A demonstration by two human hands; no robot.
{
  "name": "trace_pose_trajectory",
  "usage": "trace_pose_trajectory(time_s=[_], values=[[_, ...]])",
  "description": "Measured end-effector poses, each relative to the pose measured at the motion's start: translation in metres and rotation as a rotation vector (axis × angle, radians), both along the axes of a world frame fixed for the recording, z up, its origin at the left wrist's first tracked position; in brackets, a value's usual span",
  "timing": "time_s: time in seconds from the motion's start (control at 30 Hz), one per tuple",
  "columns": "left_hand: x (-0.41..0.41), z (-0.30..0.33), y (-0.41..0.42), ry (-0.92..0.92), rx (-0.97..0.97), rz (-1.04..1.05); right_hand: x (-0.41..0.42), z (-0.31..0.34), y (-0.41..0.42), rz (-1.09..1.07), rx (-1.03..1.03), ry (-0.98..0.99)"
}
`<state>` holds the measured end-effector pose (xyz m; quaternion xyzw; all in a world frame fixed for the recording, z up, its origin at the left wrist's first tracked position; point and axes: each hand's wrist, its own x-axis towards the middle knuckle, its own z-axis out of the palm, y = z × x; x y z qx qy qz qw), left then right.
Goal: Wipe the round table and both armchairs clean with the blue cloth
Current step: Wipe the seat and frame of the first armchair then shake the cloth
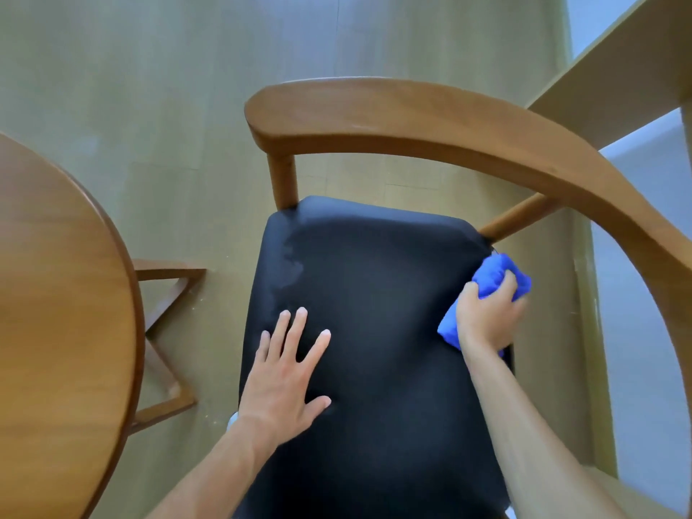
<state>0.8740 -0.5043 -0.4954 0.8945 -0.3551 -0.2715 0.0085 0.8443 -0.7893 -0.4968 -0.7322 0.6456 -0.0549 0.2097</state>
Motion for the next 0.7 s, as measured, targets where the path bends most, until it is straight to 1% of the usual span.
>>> trace_pose_trajectory(time_s=[0.17, 0.2, 0.27, 0.33, 0.4, 0.47, 0.53, 0.6, 0.63, 0.7], values=[[0.002, 0.000, 0.000, -0.022, -0.028, 0.006, 0.058, -0.002, 0.013, 0.205, -0.074, 0.130], [0.003, 0.000, 0.000, -0.021, -0.037, 0.005, 0.071, 0.000, 0.017, 0.291, -0.091, 0.135], [0.004, 0.000, 0.001, -0.001, -0.051, 0.017, 0.112, 0.001, 0.032, 0.530, -0.080, 0.138], [0.004, 0.001, 0.000, 0.025, -0.041, 0.013, 0.157, -0.001, 0.066, 0.757, -0.025, 0.130], [0.004, -0.004, 0.001, 0.031, -0.034, -0.002, 0.180, -0.004, 0.105, 0.905, -0.028, 0.117], [0.003, -0.008, 0.001, 0.056, -0.007, 0.031, 0.175, -0.003, 0.124, 0.971, -0.054, 0.135], [0.003, -0.005, 0.001, 0.054, -0.017, 0.024, 0.158, -0.001, 0.121, 1.032, -0.072, 0.155], [0.008, 0.008, -0.001, 0.021, -0.031, 0.011, 0.139, 0.004, 0.125, 1.136, -0.086, 0.111], [0.008, 0.011, -0.001, 0.009, -0.063, 0.012, 0.125, 0.006, 0.134, 1.217, -0.082, 0.053], [0.002, 0.010, 0.000, -0.063, -0.104, -0.022, 0.089, 0.010, 0.159, 1.457, -0.080, -0.018]])
